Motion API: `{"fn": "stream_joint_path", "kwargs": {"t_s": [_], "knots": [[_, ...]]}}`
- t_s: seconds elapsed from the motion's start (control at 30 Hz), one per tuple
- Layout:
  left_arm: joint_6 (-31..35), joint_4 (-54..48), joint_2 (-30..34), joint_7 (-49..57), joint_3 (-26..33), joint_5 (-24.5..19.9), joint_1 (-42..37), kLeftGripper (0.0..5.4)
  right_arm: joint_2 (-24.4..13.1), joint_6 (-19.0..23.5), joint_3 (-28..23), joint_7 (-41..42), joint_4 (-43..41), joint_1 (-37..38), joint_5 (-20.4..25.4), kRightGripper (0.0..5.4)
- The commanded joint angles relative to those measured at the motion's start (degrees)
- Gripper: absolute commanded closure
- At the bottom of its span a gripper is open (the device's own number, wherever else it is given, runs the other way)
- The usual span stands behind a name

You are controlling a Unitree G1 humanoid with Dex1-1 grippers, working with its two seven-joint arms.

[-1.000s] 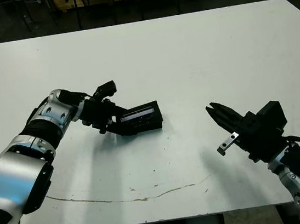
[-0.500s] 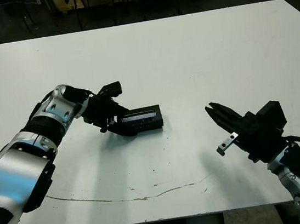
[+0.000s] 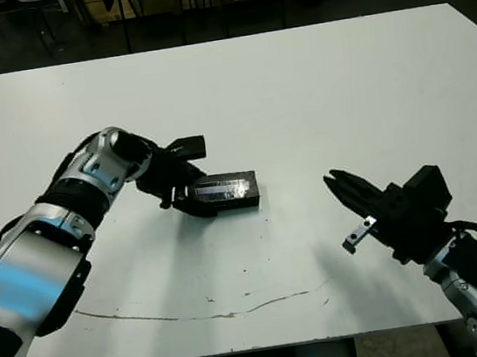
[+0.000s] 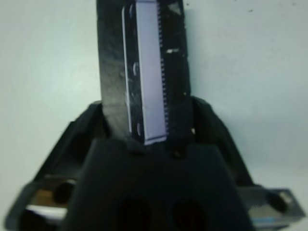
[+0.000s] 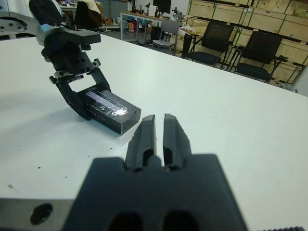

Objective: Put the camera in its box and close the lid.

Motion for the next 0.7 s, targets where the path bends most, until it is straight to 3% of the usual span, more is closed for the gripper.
{"fn": "stream_joint_path", "kwargs": {"t_s": [0.03,0.17,0.27,0.47,0.7], "knots": [[-1.7,1.4,1.5,1.6,-2.8,4.3,5.4,1.21,0.0,0.7,0.3,-0.2,0.6,0.4,-0.1,5.4],[-7.1,0.3,6.8,-1.4,-0.6,1.7,7.8,0.51,-0.1,1.1,0.5,-0.7,0.5,0.4,-0.3,5.4],[-7.6,-1.5,11.5,-4.2,1.2,-0.2,10.3,0.01,-0.3,2.1,0.5,-1.6,-1.1,0.8,-0.6,5.4],[-13.4,-9.2,21.6,-8.8,4.4,-4.5,18.0,0.01,0.2,1.3,1.2,-1.7,-0.6,0.5,-0.9,5.4],[-2.0,-24.9,29.7,-10.5,11.0,-12.3,27.0,0.01,0.7,-0.5,1.8,-1.1,1.1,0.0,-1.4,5.4]]}}
